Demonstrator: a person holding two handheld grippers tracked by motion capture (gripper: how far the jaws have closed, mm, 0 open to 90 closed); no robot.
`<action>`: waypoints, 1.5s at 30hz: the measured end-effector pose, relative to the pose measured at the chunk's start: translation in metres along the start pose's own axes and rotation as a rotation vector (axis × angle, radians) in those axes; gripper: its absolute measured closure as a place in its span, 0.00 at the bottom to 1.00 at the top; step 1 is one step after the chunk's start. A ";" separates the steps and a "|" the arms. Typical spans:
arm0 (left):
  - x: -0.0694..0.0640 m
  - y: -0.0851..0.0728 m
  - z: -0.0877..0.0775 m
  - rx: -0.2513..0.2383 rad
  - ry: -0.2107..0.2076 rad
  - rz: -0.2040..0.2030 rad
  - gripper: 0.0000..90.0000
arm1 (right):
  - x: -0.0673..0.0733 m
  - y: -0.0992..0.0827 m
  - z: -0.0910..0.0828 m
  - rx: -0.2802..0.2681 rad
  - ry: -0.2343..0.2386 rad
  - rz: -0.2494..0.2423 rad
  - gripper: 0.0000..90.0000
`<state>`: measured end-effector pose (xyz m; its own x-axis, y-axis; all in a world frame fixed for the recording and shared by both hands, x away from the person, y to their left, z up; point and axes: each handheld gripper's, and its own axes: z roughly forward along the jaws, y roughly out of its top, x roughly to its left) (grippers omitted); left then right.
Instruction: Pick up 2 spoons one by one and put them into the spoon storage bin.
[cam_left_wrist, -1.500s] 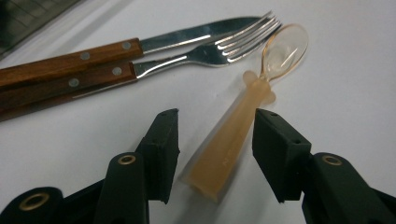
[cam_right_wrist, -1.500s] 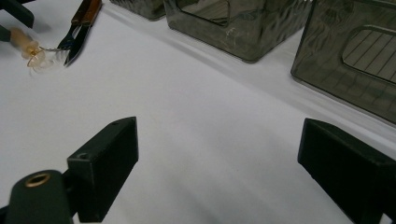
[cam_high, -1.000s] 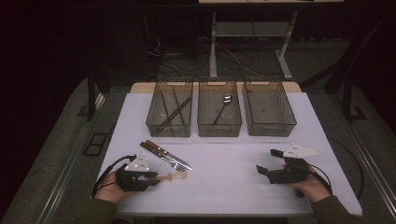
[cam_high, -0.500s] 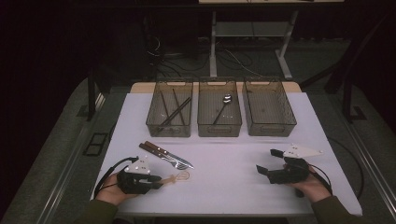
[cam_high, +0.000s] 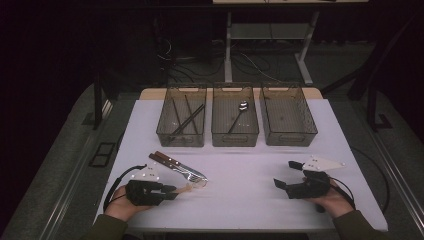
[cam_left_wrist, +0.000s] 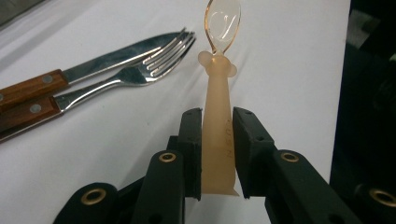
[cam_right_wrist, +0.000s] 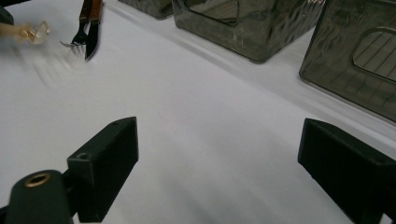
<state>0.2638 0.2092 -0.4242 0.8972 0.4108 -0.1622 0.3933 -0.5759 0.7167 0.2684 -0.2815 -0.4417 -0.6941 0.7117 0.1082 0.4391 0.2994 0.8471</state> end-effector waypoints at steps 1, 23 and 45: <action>0.000 0.001 -0.001 -0.002 0.003 -0.007 0.82 | 0.000 0.000 0.000 -0.002 -0.002 0.000 0.13; 0.002 0.035 0.006 -0.061 0.092 -0.058 0.82 | 0.002 -0.007 -0.004 0.013 0.006 0.007 0.13; 0.018 0.096 0.025 -0.133 0.155 -0.046 0.82 | 0.002 -0.004 -0.006 -0.004 -0.012 0.004 0.13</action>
<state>0.3231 0.1435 -0.3752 0.8331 0.5442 -0.0985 0.3942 -0.4593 0.7960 0.2620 -0.2854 -0.4422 -0.6855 0.7204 0.1054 0.4393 0.2938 0.8490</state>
